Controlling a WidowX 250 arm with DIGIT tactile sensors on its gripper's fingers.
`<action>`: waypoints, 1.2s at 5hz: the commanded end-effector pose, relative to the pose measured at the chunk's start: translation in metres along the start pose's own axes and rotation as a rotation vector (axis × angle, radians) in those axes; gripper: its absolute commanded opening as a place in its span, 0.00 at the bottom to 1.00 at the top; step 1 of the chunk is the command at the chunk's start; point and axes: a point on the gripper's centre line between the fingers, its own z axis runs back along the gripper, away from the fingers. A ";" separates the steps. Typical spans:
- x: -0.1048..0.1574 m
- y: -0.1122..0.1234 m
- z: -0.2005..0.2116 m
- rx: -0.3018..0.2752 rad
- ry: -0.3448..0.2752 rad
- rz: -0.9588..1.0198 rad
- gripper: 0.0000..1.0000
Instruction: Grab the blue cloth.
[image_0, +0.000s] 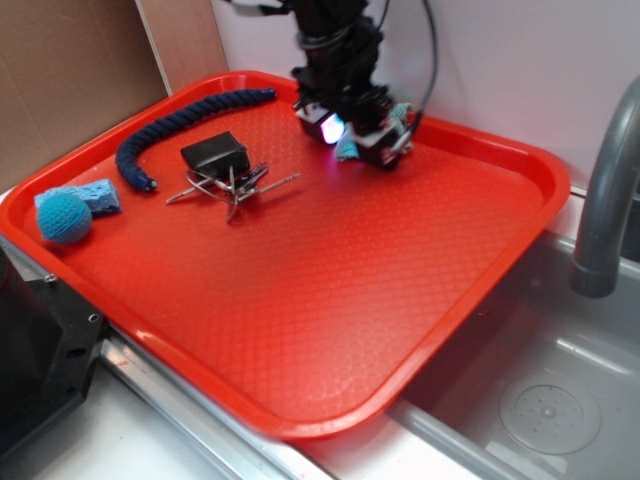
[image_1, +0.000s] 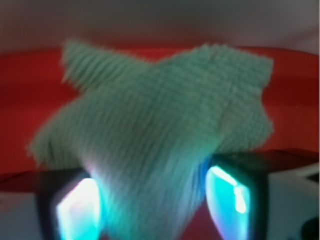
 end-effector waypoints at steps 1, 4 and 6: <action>0.050 0.009 0.014 -0.008 0.000 0.043 0.00; 0.048 0.008 0.066 0.020 -0.205 0.037 1.00; 0.006 0.004 0.092 -0.016 -0.303 0.025 1.00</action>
